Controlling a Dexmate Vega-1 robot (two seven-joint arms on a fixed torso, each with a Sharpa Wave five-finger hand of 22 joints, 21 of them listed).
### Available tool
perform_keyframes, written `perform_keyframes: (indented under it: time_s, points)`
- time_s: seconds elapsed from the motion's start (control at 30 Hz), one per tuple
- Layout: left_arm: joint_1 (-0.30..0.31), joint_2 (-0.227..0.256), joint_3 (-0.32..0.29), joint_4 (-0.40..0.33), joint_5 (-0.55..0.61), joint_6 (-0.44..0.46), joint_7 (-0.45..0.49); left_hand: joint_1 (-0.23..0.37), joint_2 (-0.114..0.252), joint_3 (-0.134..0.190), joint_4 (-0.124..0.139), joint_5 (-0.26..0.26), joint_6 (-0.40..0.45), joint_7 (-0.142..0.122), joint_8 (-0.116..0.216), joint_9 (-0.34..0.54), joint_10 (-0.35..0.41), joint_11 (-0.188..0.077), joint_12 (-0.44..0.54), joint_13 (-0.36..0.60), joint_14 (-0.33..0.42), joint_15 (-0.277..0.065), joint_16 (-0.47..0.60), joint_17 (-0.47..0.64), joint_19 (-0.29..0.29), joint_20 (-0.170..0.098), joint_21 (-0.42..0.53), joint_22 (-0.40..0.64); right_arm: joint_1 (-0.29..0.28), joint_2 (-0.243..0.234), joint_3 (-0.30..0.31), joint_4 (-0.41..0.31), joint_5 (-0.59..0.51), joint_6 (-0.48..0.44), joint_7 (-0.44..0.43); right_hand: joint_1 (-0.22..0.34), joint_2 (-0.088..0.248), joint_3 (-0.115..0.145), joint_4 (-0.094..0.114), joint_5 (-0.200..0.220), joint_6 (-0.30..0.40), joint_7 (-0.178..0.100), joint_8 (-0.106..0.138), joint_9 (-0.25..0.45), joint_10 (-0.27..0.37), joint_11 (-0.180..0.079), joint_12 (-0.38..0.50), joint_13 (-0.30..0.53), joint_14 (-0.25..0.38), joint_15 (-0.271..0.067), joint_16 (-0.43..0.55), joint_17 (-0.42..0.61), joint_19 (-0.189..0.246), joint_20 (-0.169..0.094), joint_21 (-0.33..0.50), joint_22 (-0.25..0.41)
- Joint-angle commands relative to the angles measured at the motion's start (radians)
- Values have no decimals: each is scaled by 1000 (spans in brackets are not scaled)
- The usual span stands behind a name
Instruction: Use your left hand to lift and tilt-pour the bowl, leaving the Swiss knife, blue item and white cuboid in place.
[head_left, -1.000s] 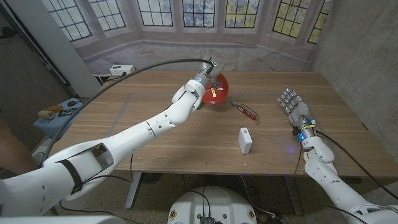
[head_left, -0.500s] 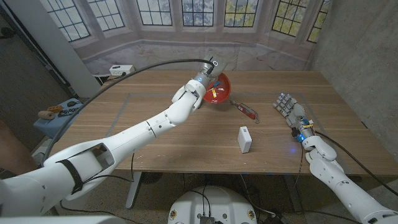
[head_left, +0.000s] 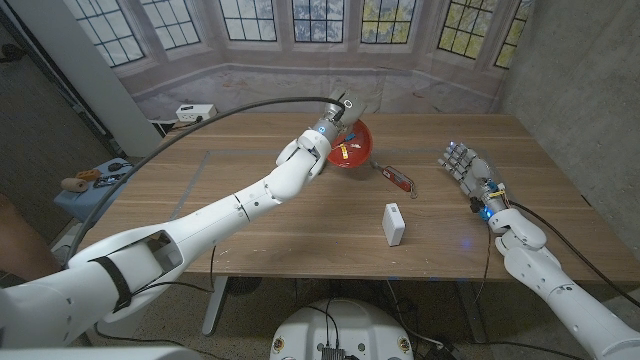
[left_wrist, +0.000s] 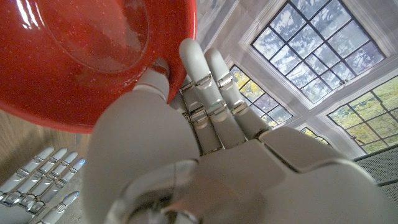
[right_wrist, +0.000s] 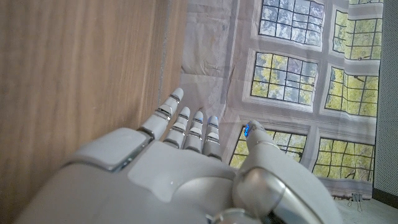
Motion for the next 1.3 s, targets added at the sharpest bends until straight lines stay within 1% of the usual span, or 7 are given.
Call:
perform_keyframes:
  time_s: [0.03,0.37,0.67,1.1,1.3]
  points:
    - [1,12,12,4,3,-18,33,-3,-1,6,-1,5,7,0,1,5,49,-37,0,5,1,-5,-4,4,0,-3,9,0,-15,-48,7,-89,-12,-12,-24,-8,2,5,-3,-3,1,6,1,5,0,3,3,4,-3,-26,1,3,-4,-44,1,3]
    - [-13,20,24,18,32,-41,88,-3,-2,7,-2,5,7,1,0,5,51,-37,-4,6,3,-5,-4,6,2,-3,11,0,-10,-51,2,-93,-12,-12,-17,-8,2,5,-3,-3,1,7,1,5,0,3,3,4,-3,-26,1,3,-3,-44,1,3]
    - [-27,-12,36,63,36,-30,158,-4,-3,9,-2,7,10,2,0,6,55,-33,-8,5,3,-5,-6,5,1,2,12,0,-3,-37,-5,-75,-5,-2,1,-8,2,5,-4,-3,1,7,1,5,0,3,3,4,-3,-26,1,3,-3,-44,1,3]
    - [-35,-18,42,72,8,-24,173,-5,-4,12,-2,8,14,2,-1,6,58,-35,-13,6,2,-5,-7,8,-4,6,12,0,5,-37,-10,-69,-8,-4,2,-8,2,5,-5,-3,3,7,2,5,2,6,4,4,-2,-26,1,3,-1,-45,2,3]
    - [-32,-23,38,68,-11,-13,146,-6,-4,12,-2,9,16,1,-1,5,59,-36,-14,7,2,-5,-8,8,-5,5,12,0,6,-40,-11,-72,-9,-8,-1,-9,2,5,-4,-3,3,7,2,5,2,6,4,4,-2,-26,2,3,-1,-45,2,3]
